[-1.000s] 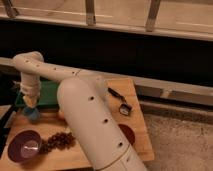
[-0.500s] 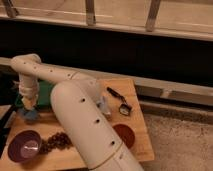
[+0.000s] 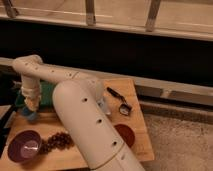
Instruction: Place fork in plastic cup
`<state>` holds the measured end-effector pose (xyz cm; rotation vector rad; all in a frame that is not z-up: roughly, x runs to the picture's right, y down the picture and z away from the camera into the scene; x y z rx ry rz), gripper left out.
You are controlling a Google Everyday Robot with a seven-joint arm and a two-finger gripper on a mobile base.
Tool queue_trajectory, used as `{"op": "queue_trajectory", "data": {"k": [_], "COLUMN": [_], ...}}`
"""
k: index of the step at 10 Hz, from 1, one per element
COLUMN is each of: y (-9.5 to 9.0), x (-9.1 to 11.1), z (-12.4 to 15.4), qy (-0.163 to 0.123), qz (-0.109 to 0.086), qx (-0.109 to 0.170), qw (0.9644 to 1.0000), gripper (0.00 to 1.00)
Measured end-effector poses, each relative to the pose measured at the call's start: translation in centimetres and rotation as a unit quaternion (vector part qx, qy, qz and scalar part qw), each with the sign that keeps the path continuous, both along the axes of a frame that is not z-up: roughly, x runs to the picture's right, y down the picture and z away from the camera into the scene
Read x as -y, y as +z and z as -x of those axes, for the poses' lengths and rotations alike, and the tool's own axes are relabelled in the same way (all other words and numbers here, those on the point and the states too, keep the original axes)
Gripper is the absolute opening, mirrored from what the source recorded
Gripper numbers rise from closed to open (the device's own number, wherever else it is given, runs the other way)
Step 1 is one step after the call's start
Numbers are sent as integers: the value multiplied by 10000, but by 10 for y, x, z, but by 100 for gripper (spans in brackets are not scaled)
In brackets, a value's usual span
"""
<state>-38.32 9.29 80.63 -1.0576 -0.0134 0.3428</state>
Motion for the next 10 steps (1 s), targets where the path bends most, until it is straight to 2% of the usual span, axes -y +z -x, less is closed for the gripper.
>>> {"op": "queue_trajectory", "data": {"k": [4, 10], "y": [0, 2], "x": [3, 9], "z": [-7, 8], "qy": [69, -17], "qz": [-36, -75], "qx": [-76, 100], "qw": [9999, 9999], "gripper": [0, 0]}}
